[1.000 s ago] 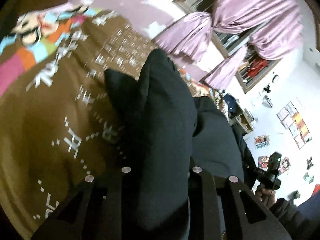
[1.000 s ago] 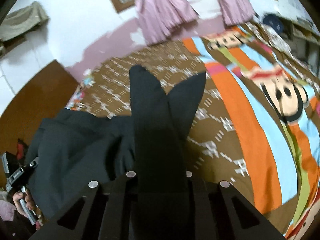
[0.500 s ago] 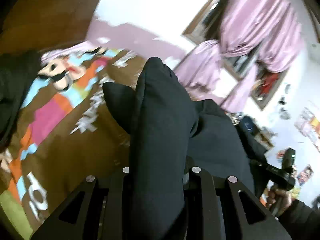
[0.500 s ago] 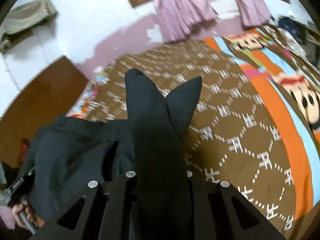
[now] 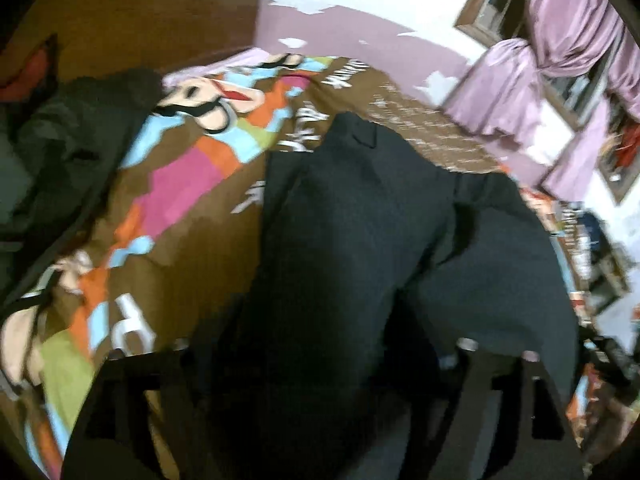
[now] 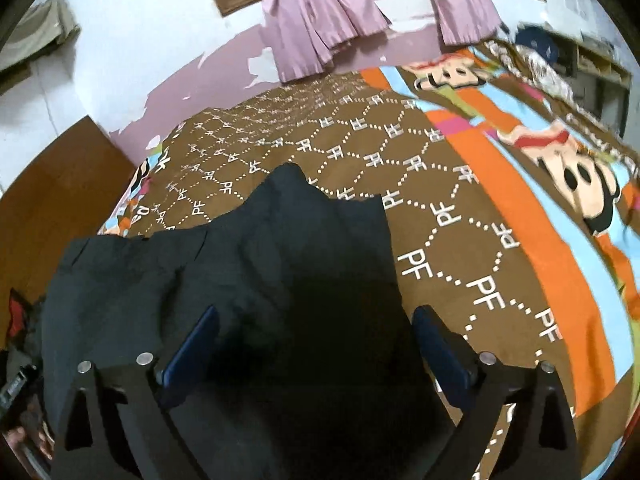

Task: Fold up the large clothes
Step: 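Release the folded jacket with both tools and pull them back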

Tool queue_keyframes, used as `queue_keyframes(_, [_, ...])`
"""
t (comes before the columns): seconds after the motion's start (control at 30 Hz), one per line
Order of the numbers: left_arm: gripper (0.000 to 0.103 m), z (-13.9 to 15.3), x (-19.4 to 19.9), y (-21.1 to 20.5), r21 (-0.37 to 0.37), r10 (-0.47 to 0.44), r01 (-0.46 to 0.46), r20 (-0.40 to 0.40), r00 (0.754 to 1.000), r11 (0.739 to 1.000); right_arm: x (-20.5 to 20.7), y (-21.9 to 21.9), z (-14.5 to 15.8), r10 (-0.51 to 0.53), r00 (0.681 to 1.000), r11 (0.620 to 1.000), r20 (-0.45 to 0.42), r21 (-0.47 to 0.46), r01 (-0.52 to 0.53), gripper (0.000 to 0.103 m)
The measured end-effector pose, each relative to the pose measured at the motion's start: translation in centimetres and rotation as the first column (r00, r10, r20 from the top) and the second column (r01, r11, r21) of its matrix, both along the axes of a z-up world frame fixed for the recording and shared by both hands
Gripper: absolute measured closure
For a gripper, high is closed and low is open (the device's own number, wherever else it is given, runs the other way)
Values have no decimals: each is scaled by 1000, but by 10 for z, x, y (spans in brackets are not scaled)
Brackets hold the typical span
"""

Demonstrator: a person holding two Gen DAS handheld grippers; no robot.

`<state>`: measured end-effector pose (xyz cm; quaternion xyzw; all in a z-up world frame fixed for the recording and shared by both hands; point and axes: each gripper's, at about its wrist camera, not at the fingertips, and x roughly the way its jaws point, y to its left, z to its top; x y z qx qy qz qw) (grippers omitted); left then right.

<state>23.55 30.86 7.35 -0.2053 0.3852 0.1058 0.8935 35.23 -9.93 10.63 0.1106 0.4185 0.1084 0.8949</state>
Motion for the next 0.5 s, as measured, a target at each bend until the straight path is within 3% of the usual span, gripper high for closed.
queue_keyframes(0.13, [3,8,-21,-19,76,39,-43,53,998,996,-22,14,17,62,992,996,106,-66,-55,0])
queue_keyframes(0.33, [2,28,-51,-46,124,32,-51,147,989,991,-59,26,34,152,963,986,225,-108,-130,0])
queue_keyframes(0.5, [2,44,-72,-71,187,1,-46,232,973,981,-85,26,40,186,947,982,262,-69,-174,0])
